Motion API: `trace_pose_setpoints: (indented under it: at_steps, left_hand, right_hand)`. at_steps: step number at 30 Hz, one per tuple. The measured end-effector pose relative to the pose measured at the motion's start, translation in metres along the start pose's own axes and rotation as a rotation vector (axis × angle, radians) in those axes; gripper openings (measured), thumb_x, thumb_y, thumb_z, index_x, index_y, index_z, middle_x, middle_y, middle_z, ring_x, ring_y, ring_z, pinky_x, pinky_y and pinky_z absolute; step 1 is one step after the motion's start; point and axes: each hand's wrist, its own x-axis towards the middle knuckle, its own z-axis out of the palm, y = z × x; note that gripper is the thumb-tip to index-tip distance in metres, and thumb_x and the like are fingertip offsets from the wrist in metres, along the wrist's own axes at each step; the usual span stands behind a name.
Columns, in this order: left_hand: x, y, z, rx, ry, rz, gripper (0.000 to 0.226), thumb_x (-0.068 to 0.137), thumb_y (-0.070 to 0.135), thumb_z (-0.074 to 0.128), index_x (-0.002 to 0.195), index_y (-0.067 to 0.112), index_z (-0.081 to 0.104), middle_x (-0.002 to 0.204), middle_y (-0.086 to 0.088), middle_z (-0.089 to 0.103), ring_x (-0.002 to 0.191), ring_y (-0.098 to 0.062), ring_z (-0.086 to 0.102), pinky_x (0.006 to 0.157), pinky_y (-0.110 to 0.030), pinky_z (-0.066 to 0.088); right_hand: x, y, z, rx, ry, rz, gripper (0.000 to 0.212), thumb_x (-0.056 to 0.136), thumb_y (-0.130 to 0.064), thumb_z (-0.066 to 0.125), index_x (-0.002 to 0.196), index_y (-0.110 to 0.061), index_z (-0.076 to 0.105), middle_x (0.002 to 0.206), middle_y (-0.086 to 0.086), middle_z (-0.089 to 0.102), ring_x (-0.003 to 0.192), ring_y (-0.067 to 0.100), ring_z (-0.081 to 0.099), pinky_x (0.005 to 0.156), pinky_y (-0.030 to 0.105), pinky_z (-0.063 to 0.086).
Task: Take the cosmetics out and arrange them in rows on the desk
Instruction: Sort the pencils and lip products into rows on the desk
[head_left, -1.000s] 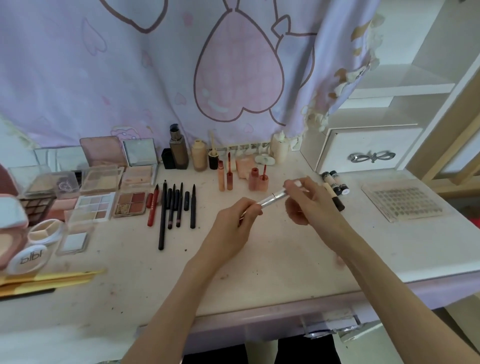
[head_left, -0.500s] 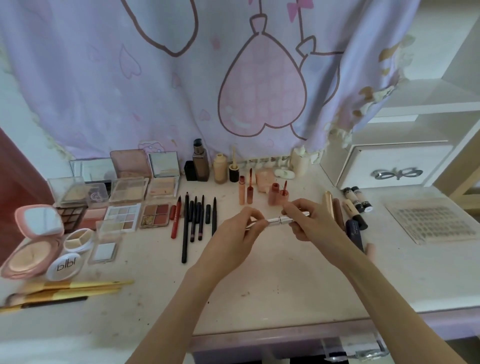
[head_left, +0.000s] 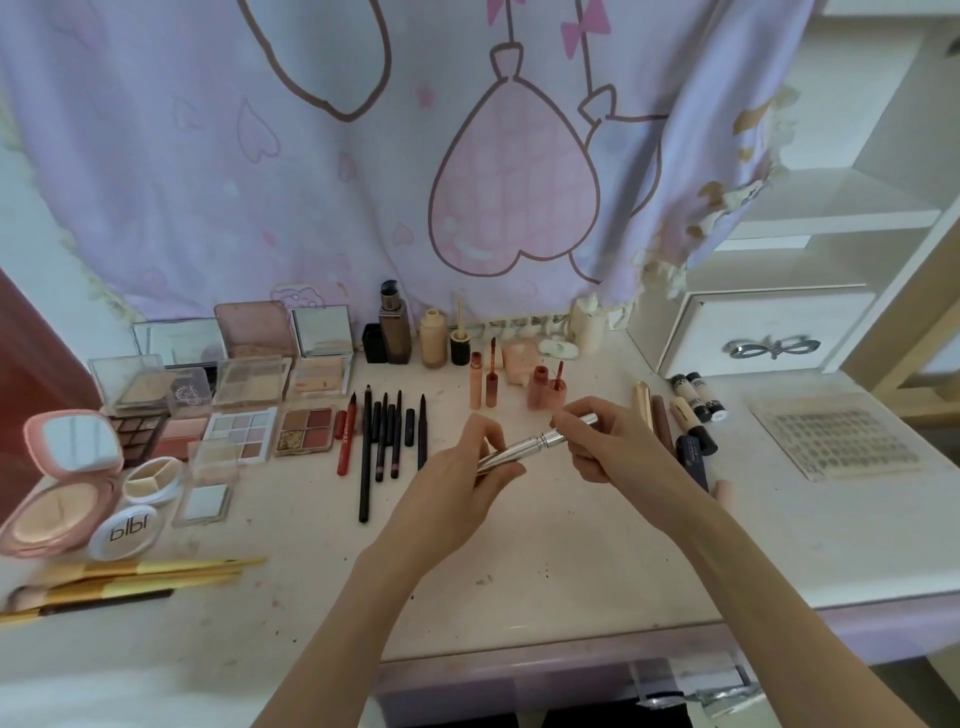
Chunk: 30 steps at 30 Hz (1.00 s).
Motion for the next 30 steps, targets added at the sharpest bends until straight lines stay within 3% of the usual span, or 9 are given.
trace_pose_setpoints:
  at_steps: [2, 6, 9, 12, 16, 21, 27, 30]
  left_hand:
    - [0.001, -0.002, -0.001, 0.005, -0.013, -0.025, 0.009, 0.096, 0.033, 0.043, 0.096, 0.024, 0.043, 0.063, 0.006, 0.046, 0.051, -0.009, 0.038, 0.051, -0.027, 0.034]
    - [0.008, -0.005, 0.000, -0.008, -0.040, -0.076, 0.019, 0.097, 0.033, 0.039, 0.099, 0.020, 0.054, 0.061, 0.008, 0.044, 0.050, -0.006, 0.036, 0.049, -0.022, 0.029]
    - [0.010, -0.004, 0.002, -0.065, -0.051, -0.086, 0.019, 0.091, 0.036, 0.053, 0.101, 0.025, 0.041, 0.066, 0.008, 0.047, 0.052, -0.004, 0.042, 0.050, -0.016, 0.032]
    - [0.011, -0.007, 0.002, -0.056, -0.064, -0.090, 0.014, 0.092, 0.032, 0.052, 0.098, 0.023, 0.043, 0.075, 0.006, 0.054, 0.062, -0.009, 0.048, 0.058, -0.022, 0.038]
    - [0.012, -0.011, -0.001, 0.029, -0.034, -0.079, 0.016, 0.097, 0.030, 0.042, 0.099, 0.020, 0.055, 0.073, 0.008, 0.051, 0.059, -0.005, 0.041, 0.053, -0.018, 0.032]
    - [0.013, -0.011, -0.005, 0.007, -0.062, -0.095, 0.021, 0.091, 0.032, 0.053, 0.110, 0.026, 0.044, 0.078, 0.013, 0.046, 0.066, -0.003, 0.044, 0.057, -0.015, 0.032]
    - [0.013, -0.017, -0.008, 0.116, -0.057, -0.066, 0.015, 0.091, 0.034, 0.053, 0.102, 0.024, 0.054, 0.090, 0.009, 0.054, 0.081, -0.008, 0.050, 0.075, -0.024, 0.045]
    - [0.012, -0.018, -0.007, 0.161, -0.034, -0.015, 0.022, 0.090, 0.038, 0.052, 0.104, 0.023, 0.060, 0.086, 0.014, 0.050, 0.082, -0.005, 0.046, 0.077, -0.022, 0.041]
  right_hand:
    - [-0.001, 0.000, -0.004, -0.061, -0.006, -0.028, 0.004, 0.092, -0.009, 0.055, 0.090, -0.008, 0.059, 0.057, 0.002, 0.047, 0.049, 0.012, 0.041, 0.049, 0.022, 0.034]
    - [-0.001, 0.003, -0.010, -0.144, -0.068, -0.052, 0.012, 0.089, -0.001, 0.056, 0.097, -0.010, 0.059, 0.077, 0.008, 0.065, 0.065, 0.015, 0.057, 0.056, 0.025, 0.041]
    - [0.003, 0.005, -0.009, -0.161, -0.072, -0.024, 0.006, 0.090, -0.012, 0.059, 0.091, -0.007, 0.063, 0.061, 0.002, 0.058, 0.053, 0.012, 0.048, 0.052, 0.021, 0.037]
    - [0.008, 0.007, -0.012, -0.200, -0.050, -0.006, 0.012, 0.091, -0.017, 0.058, 0.088, -0.007, 0.064, 0.053, -0.003, 0.050, 0.047, 0.009, 0.040, 0.049, 0.017, 0.035]
    - [0.010, 0.006, -0.014, -0.304, -0.098, -0.051, 0.005, 0.089, -0.009, 0.060, 0.089, -0.013, 0.063, 0.068, -0.001, 0.061, 0.056, 0.007, 0.052, 0.055, 0.017, 0.041]
    - [0.012, 0.016, -0.009, -0.793, -0.122, -0.163, 0.020, 0.088, -0.016, 0.061, 0.107, -0.021, 0.066, 0.092, -0.011, 0.063, 0.084, 0.006, 0.054, 0.070, 0.005, 0.037]
    - [0.010, 0.019, -0.010, -0.770, -0.118, -0.192, 0.012, 0.090, -0.016, 0.059, 0.095, -0.025, 0.065, 0.083, -0.014, 0.061, 0.076, -0.001, 0.052, 0.067, 0.008, 0.037]
    - [0.008, 0.022, -0.012, -0.734, -0.092, -0.213, 0.015, 0.089, -0.013, 0.059, 0.093, -0.027, 0.064, 0.083, -0.017, 0.060, 0.077, -0.007, 0.052, 0.070, 0.009, 0.037]
